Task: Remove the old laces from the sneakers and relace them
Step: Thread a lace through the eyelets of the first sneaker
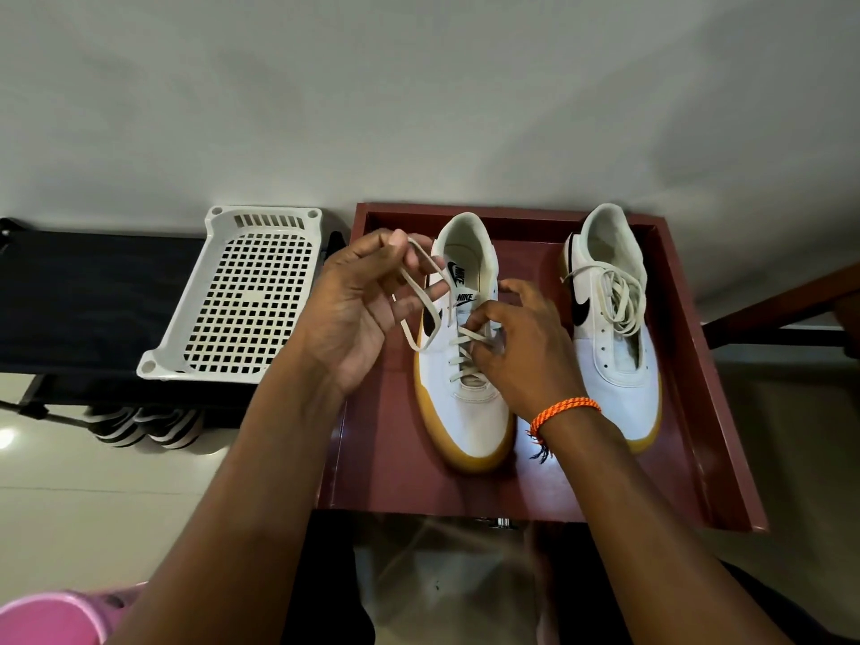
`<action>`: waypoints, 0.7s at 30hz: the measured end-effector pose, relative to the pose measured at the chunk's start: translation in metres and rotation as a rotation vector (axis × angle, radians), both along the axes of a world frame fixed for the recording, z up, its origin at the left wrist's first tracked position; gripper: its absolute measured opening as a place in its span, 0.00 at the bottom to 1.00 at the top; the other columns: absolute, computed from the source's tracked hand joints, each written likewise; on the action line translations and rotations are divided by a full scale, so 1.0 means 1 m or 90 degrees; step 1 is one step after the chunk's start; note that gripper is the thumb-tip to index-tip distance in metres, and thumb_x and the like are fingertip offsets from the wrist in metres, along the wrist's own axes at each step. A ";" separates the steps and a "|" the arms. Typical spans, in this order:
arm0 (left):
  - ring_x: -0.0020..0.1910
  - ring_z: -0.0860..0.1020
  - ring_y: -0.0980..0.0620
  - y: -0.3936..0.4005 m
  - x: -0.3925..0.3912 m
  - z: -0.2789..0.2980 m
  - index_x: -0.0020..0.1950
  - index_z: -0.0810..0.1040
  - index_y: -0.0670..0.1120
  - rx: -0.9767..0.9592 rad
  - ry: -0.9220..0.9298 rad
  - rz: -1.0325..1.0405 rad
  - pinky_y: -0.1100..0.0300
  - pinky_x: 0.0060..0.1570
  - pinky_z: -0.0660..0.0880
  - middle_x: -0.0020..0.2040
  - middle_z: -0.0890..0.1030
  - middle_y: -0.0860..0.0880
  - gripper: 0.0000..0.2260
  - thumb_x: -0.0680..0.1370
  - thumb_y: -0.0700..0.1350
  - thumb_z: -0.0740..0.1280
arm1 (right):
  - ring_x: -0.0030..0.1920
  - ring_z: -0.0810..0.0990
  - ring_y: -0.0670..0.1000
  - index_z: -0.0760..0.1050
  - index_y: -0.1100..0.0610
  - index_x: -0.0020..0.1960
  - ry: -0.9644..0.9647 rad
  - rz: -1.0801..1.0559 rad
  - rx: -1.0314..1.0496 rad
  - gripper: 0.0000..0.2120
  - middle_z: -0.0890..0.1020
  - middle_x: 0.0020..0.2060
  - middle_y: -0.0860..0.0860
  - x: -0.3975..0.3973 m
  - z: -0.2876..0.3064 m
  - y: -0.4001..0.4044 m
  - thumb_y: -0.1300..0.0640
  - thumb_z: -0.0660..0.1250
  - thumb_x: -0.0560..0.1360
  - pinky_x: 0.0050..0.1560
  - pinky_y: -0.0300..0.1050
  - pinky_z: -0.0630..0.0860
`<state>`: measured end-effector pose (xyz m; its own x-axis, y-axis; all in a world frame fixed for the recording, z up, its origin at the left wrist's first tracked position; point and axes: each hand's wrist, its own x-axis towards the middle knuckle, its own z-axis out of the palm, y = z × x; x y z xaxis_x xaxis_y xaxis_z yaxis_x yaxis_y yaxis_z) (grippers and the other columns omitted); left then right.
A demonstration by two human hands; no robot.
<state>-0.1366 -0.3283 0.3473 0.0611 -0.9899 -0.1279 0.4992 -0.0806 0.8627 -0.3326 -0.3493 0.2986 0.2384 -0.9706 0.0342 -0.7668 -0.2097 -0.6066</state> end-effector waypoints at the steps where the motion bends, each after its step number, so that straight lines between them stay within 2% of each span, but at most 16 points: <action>1: 0.56 0.84 0.45 0.000 0.001 0.001 0.46 0.78 0.40 0.001 0.011 0.004 0.42 0.60 0.83 0.50 0.84 0.46 0.09 0.85 0.42 0.65 | 0.68 0.72 0.54 0.83 0.47 0.49 -0.003 -0.002 -0.013 0.11 0.73 0.71 0.48 0.000 0.000 0.000 0.59 0.79 0.70 0.63 0.58 0.76; 4: 0.56 0.84 0.43 0.001 0.000 0.001 0.45 0.79 0.39 0.010 -0.041 -0.005 0.43 0.58 0.83 0.55 0.85 0.43 0.11 0.85 0.42 0.65 | 0.61 0.71 0.52 0.82 0.48 0.50 -0.021 0.002 -0.097 0.12 0.73 0.64 0.47 0.002 0.002 0.000 0.57 0.79 0.69 0.57 0.55 0.78; 6: 0.59 0.84 0.39 0.001 -0.003 0.001 0.47 0.80 0.36 0.011 -0.089 -0.023 0.44 0.56 0.83 0.60 0.83 0.38 0.12 0.85 0.41 0.64 | 0.56 0.72 0.51 0.82 0.48 0.55 -0.053 0.018 -0.131 0.13 0.72 0.57 0.46 0.006 0.005 0.002 0.53 0.77 0.72 0.54 0.51 0.78; 8: 0.64 0.83 0.37 0.001 -0.006 0.002 0.51 0.81 0.32 -0.002 -0.110 -0.042 0.46 0.55 0.83 0.62 0.82 0.35 0.11 0.85 0.40 0.64 | 0.52 0.75 0.49 0.81 0.49 0.60 -0.124 0.051 -0.118 0.12 0.74 0.52 0.45 0.013 0.009 0.006 0.52 0.74 0.76 0.51 0.48 0.77; 10: 0.67 0.81 0.38 0.003 -0.008 0.003 0.54 0.82 0.31 -0.026 -0.135 -0.072 0.46 0.59 0.83 0.62 0.82 0.34 0.11 0.84 0.38 0.64 | 0.47 0.77 0.48 0.81 0.52 0.59 -0.178 0.073 -0.126 0.10 0.77 0.47 0.45 0.020 0.010 0.011 0.54 0.71 0.79 0.46 0.47 0.76; 12: 0.68 0.81 0.39 0.004 -0.008 0.003 0.53 0.84 0.33 -0.041 -0.193 -0.086 0.45 0.60 0.81 0.67 0.82 0.38 0.12 0.84 0.39 0.64 | 0.43 0.78 0.47 0.83 0.55 0.59 -0.203 0.061 -0.158 0.08 0.78 0.43 0.44 0.023 0.010 0.014 0.56 0.71 0.80 0.43 0.47 0.76; 15: 0.59 0.83 0.33 0.002 -0.012 0.000 0.54 0.85 0.35 -0.037 -0.292 -0.056 0.36 0.52 0.77 0.62 0.85 0.41 0.16 0.86 0.44 0.62 | 0.42 0.80 0.47 0.85 0.57 0.54 -0.244 0.011 -0.190 0.05 0.82 0.42 0.47 0.020 0.011 0.009 0.58 0.72 0.81 0.43 0.50 0.78; 17: 0.53 0.85 0.39 0.001 -0.016 -0.004 0.50 0.82 0.33 -0.020 -0.352 -0.057 0.40 0.48 0.74 0.57 0.87 0.42 0.18 0.88 0.45 0.59 | 0.45 0.83 0.47 0.86 0.57 0.53 -0.290 -0.024 -0.210 0.04 0.85 0.44 0.47 0.015 0.015 0.004 0.60 0.73 0.80 0.45 0.48 0.79; 19: 0.50 0.83 0.47 0.000 -0.020 -0.008 0.49 0.78 0.36 -0.012 -0.394 -0.068 0.45 0.48 0.72 0.55 0.87 0.40 0.16 0.89 0.43 0.58 | 0.46 0.84 0.47 0.86 0.58 0.54 -0.337 -0.055 -0.235 0.05 0.86 0.45 0.48 0.009 0.020 0.001 0.62 0.73 0.80 0.46 0.48 0.80; 21: 0.49 0.82 0.47 -0.001 -0.023 -0.010 0.51 0.76 0.36 -0.018 -0.391 -0.069 0.46 0.46 0.70 0.54 0.85 0.36 0.13 0.88 0.43 0.58 | 0.47 0.85 0.48 0.86 0.59 0.53 -0.372 -0.087 -0.255 0.05 0.86 0.45 0.49 0.004 0.023 -0.002 0.62 0.72 0.81 0.47 0.48 0.81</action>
